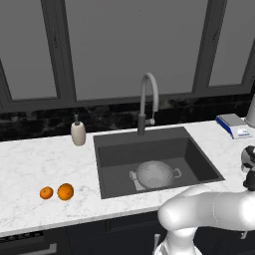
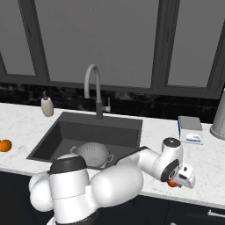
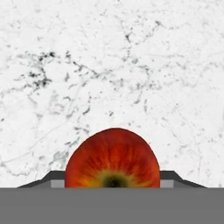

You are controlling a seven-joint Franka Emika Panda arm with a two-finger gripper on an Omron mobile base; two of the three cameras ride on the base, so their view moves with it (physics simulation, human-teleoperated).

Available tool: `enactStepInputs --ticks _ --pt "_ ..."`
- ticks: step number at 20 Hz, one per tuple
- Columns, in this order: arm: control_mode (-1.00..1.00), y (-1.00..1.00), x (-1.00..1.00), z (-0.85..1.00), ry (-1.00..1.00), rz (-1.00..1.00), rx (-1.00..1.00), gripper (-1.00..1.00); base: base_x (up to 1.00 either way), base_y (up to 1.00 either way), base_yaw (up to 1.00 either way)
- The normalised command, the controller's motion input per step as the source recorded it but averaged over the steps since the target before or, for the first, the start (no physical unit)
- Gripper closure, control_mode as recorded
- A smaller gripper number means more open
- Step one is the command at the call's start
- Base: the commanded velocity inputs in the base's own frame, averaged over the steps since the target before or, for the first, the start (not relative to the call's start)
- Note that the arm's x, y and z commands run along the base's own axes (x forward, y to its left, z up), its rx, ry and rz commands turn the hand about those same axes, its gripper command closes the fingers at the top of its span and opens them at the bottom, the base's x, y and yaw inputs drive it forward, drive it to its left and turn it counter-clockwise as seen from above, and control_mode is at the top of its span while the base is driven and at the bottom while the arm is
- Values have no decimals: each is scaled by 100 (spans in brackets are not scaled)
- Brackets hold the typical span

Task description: Put the colander in the sink, put the apple, orange, tangerine in the colander, and turn on the sink faucet and pour water over the colander.

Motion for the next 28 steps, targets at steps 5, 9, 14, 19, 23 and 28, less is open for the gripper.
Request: enactStepInputs --ticks 5,9,14,19,23,28 --pt "-100 0 0 -1 3 0 0 100 0 0 0" --pt "-100 0 0 1 0 0 0 100 0 0 0" --pt "-100 7 -9 25 -4 0 0 100 0 0 0" --pt "-100 50 -21 12 -11 0 0 100 0 0 0" --pt "-100 72 -10 14 -10 0 0 100 0 0 0" --pt "-100 78 0 27 -5 0 0 100 0 0 0"
